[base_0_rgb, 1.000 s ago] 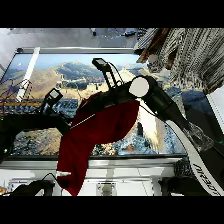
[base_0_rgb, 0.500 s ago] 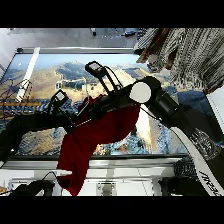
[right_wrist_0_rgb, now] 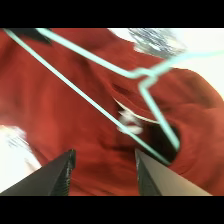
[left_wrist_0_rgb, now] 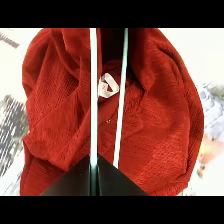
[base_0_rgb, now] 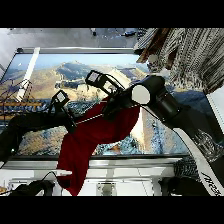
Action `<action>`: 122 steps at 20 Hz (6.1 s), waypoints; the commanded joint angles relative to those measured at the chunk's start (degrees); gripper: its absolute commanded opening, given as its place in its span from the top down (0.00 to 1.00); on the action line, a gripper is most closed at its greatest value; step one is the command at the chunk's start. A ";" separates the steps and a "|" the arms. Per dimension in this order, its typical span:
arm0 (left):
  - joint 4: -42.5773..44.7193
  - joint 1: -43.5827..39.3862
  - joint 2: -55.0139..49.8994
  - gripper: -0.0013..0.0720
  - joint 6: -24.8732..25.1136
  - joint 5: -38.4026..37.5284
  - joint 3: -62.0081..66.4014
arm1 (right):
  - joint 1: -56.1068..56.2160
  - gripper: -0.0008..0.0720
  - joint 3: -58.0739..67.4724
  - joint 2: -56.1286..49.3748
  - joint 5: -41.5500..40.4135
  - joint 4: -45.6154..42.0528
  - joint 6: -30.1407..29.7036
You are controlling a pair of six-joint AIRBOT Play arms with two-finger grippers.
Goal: Fold the clothes and pants, and hang the long-sleeved shirts on hangers.
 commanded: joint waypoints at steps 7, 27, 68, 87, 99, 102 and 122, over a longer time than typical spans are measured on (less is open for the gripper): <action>-2.91 0.00 -0.07 0.95 4.04 -1.20 -5.40 | -22.23 0.50 -0.28 -2.27 -4.92 11.02 -12.52; -2.67 0.00 -3.43 0.95 3.82 -8.59 -7.02 | -18.71 0.49 -2.25 -17.31 -1.75 5.62 4.37; -8.31 -14.71 -5.57 0.95 0.85 -28.28 -7.06 | 0.11 0.93 -1.55 -2.21 2.27 13.62 15.82; -7.74 -15.93 4.07 0.95 1.27 -26.95 -8.74 | -24.85 0.51 -5.79 2.47 -5.46 11.52 -9.55; -6.49 -15.96 -3.98 0.95 1.25 -36.26 -8.66 | -26.32 0.51 -7.67 -16.11 -18.99 13.77 10.93; -6.49 -15.98 -4.00 0.95 1.25 -36.70 -8.63 | -25.77 0.51 -7.69 -16.26 -18.97 14.14 10.62; -8.04 -16.06 -8.02 0.95 1.25 -35.56 -8.61 | -10.36 0.91 -7.67 -14.01 0.00 28.74 -5.05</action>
